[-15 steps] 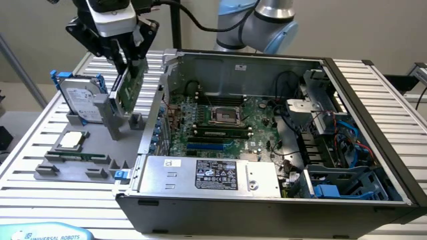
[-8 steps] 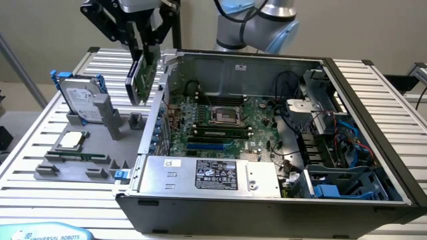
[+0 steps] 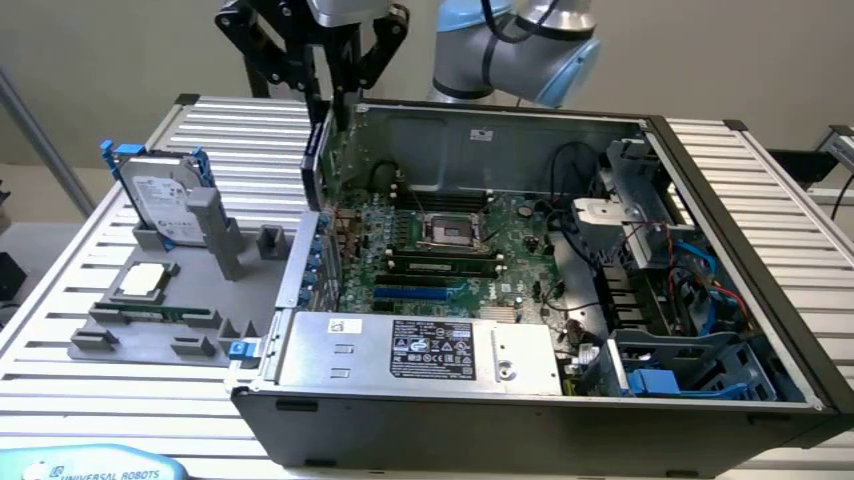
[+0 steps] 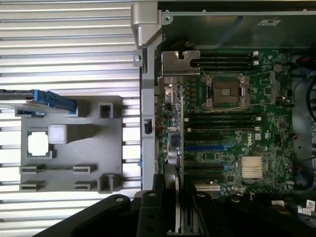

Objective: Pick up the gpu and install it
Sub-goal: 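Pick up the gpu and move the gpu toward the slot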

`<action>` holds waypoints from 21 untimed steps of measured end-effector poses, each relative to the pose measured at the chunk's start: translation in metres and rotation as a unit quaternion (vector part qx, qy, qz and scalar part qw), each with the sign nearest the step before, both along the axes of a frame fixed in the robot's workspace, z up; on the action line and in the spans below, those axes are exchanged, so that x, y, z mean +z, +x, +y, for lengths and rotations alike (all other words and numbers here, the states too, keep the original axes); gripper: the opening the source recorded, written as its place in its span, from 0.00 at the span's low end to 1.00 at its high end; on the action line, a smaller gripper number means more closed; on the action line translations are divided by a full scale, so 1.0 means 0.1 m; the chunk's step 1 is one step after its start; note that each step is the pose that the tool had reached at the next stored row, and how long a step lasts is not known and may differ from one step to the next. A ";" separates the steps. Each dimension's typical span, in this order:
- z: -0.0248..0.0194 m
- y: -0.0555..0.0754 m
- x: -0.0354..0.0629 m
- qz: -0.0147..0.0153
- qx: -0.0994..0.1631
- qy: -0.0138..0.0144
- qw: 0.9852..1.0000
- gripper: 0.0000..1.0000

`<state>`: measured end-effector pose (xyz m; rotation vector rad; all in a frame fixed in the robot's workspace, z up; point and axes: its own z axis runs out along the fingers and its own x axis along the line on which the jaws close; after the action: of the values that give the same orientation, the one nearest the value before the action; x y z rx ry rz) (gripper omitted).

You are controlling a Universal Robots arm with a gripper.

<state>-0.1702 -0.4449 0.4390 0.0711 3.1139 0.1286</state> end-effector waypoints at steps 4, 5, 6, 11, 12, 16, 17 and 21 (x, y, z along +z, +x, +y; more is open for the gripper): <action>0.000 0.18 -0.059 0.000 0.000 -0.001 1.000 0.27; 0.001 0.23 -0.074 0.000 0.000 -0.001 1.000 0.27; 0.001 0.27 -0.091 0.000 0.000 -0.002 1.000 0.27; 0.002 0.50 -0.172 0.000 0.000 -0.003 1.000 0.27; 0.003 0.55 -0.188 0.000 0.000 -0.003 1.000 0.27; 0.004 0.73 -0.254 0.000 0.000 -0.004 1.000 0.27; 0.004 0.77 -0.270 0.000 0.000 -0.005 1.000 0.27; 0.008 0.95 -0.341 0.000 0.000 -0.005 1.000 0.27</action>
<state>-0.0747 -0.4441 0.4049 0.0710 3.1143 0.1122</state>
